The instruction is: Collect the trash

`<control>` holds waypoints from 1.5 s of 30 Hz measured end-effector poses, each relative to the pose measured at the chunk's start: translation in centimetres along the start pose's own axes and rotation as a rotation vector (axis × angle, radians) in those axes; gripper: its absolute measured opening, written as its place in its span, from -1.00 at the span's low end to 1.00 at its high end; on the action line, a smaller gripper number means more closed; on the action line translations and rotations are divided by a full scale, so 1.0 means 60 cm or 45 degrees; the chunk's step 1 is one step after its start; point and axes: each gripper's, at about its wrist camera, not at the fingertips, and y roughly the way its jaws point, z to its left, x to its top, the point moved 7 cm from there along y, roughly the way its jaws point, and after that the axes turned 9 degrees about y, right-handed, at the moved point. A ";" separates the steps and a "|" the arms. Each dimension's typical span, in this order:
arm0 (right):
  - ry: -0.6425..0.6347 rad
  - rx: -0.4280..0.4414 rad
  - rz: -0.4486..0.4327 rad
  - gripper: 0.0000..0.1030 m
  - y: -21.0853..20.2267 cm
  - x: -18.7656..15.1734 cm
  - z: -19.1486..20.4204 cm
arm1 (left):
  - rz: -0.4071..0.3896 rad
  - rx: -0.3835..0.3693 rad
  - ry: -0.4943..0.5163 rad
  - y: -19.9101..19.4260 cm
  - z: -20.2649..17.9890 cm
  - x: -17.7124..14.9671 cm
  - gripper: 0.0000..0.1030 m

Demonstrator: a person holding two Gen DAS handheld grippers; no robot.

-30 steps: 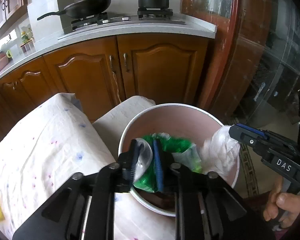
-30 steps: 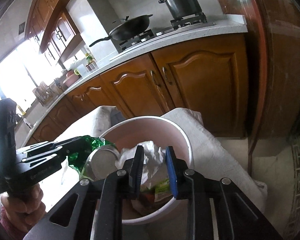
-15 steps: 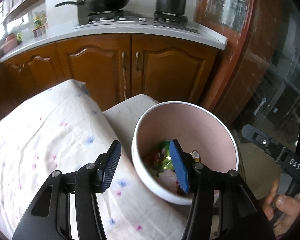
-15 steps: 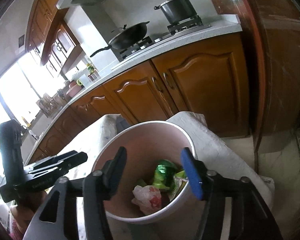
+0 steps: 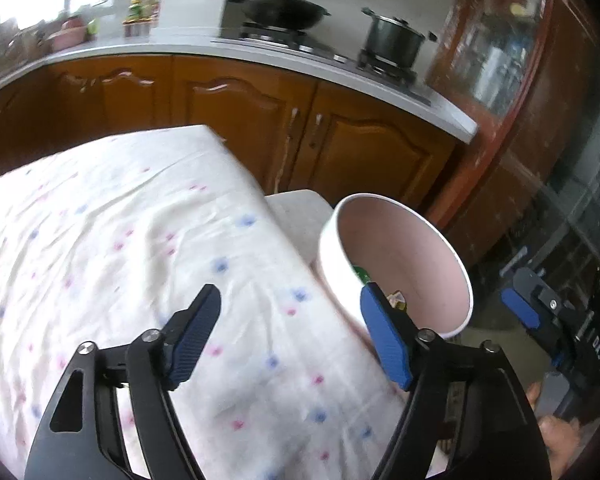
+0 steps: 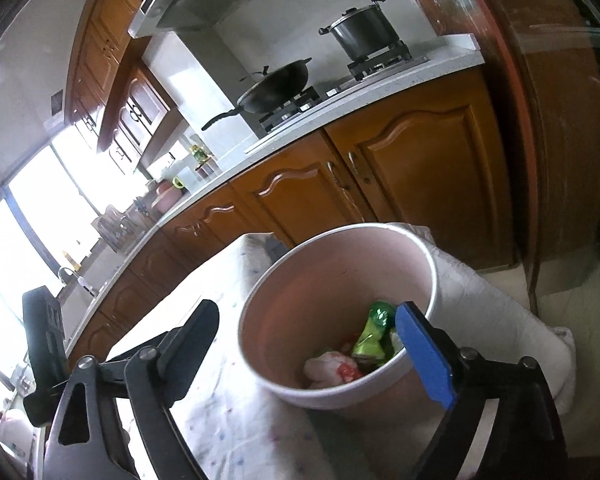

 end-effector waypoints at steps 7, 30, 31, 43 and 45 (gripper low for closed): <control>-0.074 0.007 -0.001 0.89 -0.020 -0.053 0.048 | -0.035 0.020 -0.085 -0.047 0.049 -0.048 0.60; -0.539 -0.039 -0.261 1.00 -0.133 -0.127 0.230 | -0.417 0.281 -0.036 -0.299 0.116 -0.115 1.00; -0.566 -0.032 -0.302 1.00 -0.145 -0.129 0.241 | -0.435 0.294 -0.034 -0.306 0.116 -0.118 1.00; -0.625 -0.026 -0.299 1.00 -0.128 -0.241 0.217 | -0.427 0.431 0.016 -0.294 0.111 -0.219 1.00; -0.638 -0.030 -0.292 1.00 -0.129 -0.252 0.216 | -0.424 0.437 0.013 -0.292 0.111 -0.230 1.00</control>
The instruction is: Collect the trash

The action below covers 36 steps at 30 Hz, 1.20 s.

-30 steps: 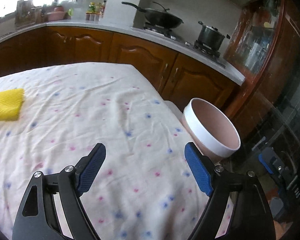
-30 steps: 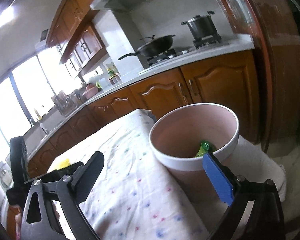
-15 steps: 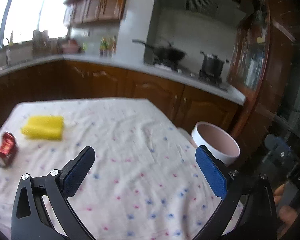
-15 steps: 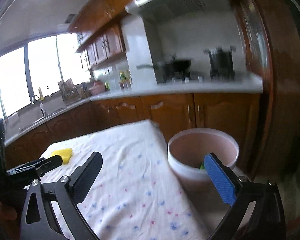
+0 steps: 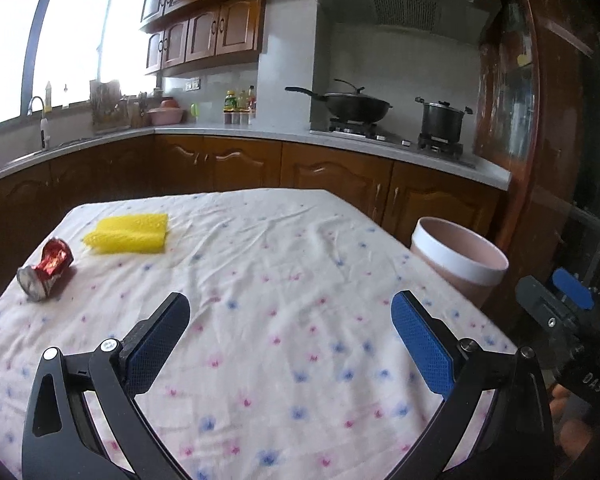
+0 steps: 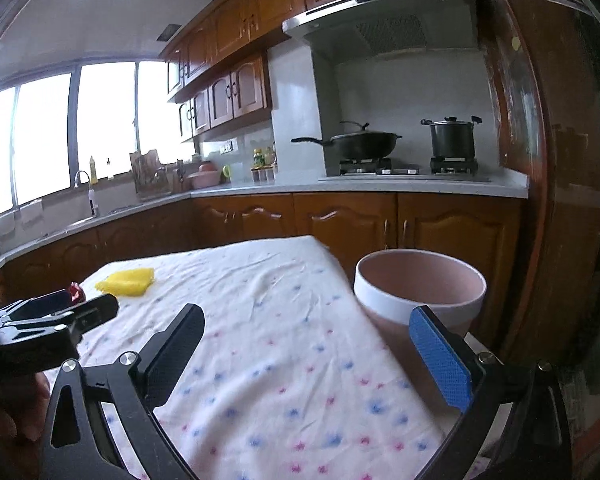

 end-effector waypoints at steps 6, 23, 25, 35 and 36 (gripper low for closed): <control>-0.005 -0.002 -0.016 1.00 -0.013 -0.017 0.003 | 0.009 0.023 0.001 -0.003 0.005 -0.022 1.00; 0.037 0.029 -0.011 1.00 0.002 -0.046 -0.009 | 0.012 0.091 0.005 -0.008 0.016 -0.042 1.00; 0.040 0.035 -0.004 1.00 0.004 -0.049 -0.010 | 0.011 0.093 0.012 -0.008 0.014 -0.042 1.00; 0.048 0.041 -0.004 1.00 0.005 -0.052 -0.010 | 0.003 0.108 0.020 -0.010 0.014 -0.040 1.00; 0.047 0.040 -0.003 1.00 0.004 -0.053 -0.010 | 0.000 0.108 0.018 -0.010 0.014 -0.040 1.00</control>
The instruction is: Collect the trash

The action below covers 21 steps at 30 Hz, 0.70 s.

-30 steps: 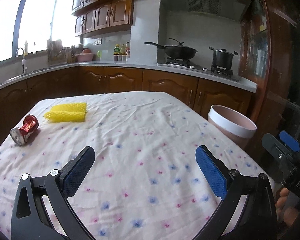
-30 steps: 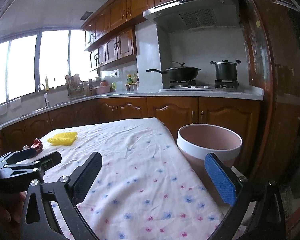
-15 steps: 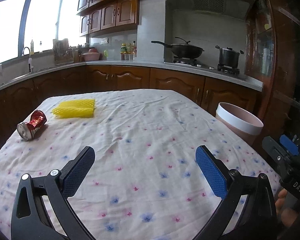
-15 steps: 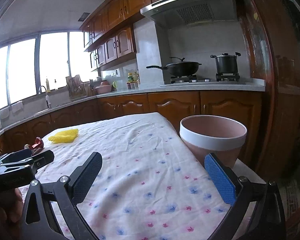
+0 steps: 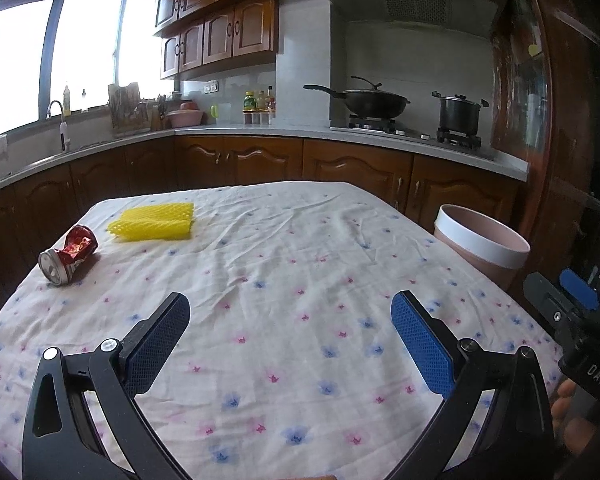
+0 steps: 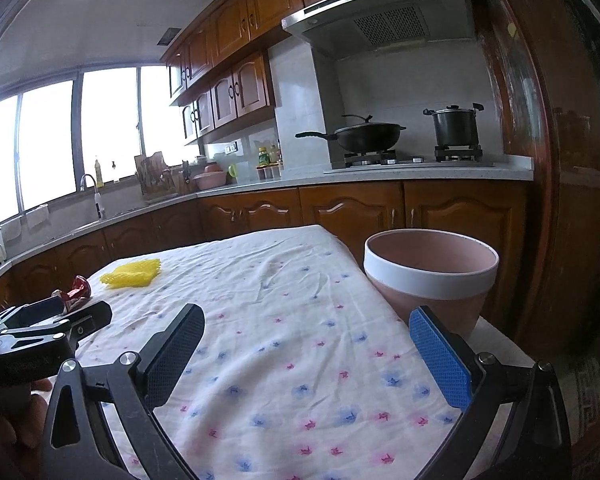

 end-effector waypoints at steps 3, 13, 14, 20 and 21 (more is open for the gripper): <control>0.005 0.006 0.000 1.00 -0.001 0.001 0.000 | -0.012 0.004 0.003 -0.003 -0.001 0.001 1.00; 0.011 0.013 0.001 1.00 -0.001 0.001 0.003 | -0.050 0.024 0.031 -0.015 -0.006 0.005 1.00; 0.010 0.012 0.001 1.00 0.000 0.001 0.003 | -0.047 0.023 0.032 -0.015 -0.006 0.004 1.00; 0.014 0.022 0.008 1.00 0.002 -0.001 0.007 | -0.049 0.022 0.038 -0.015 -0.007 0.005 1.00; 0.015 0.022 0.007 1.00 0.002 -0.001 0.008 | -0.051 0.023 0.037 -0.016 -0.008 0.005 1.00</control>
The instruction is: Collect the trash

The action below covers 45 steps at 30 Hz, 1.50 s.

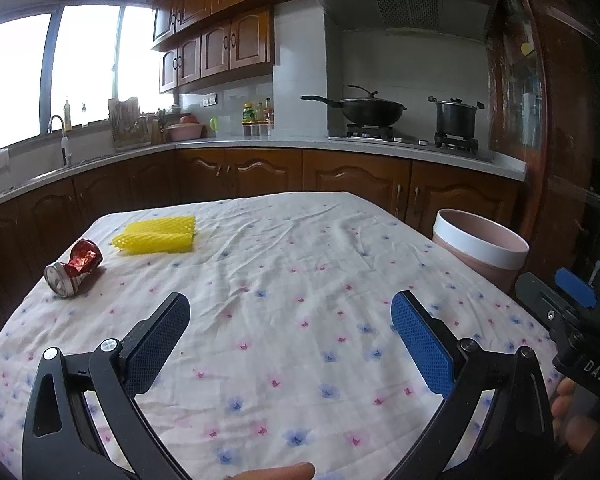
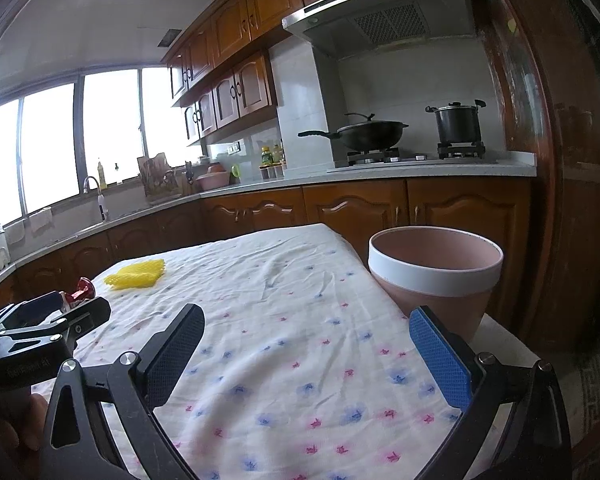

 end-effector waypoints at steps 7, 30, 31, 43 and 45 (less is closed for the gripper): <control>0.006 0.011 -0.002 1.00 -0.002 0.000 0.002 | 0.003 0.001 0.002 0.000 -0.001 0.000 1.00; 0.017 0.018 -0.002 1.00 -0.007 0.005 0.000 | 0.007 -0.004 0.008 0.003 0.000 -0.001 1.00; 0.018 0.018 -0.003 1.00 -0.007 0.005 0.000 | 0.008 -0.003 0.007 0.003 0.001 -0.001 1.00; 0.020 0.021 0.000 1.00 -0.007 0.005 0.003 | 0.009 -0.012 0.015 0.004 0.000 0.001 1.00; 0.022 0.021 0.000 1.00 -0.007 0.005 0.003 | 0.008 -0.015 0.011 0.003 -0.001 0.001 1.00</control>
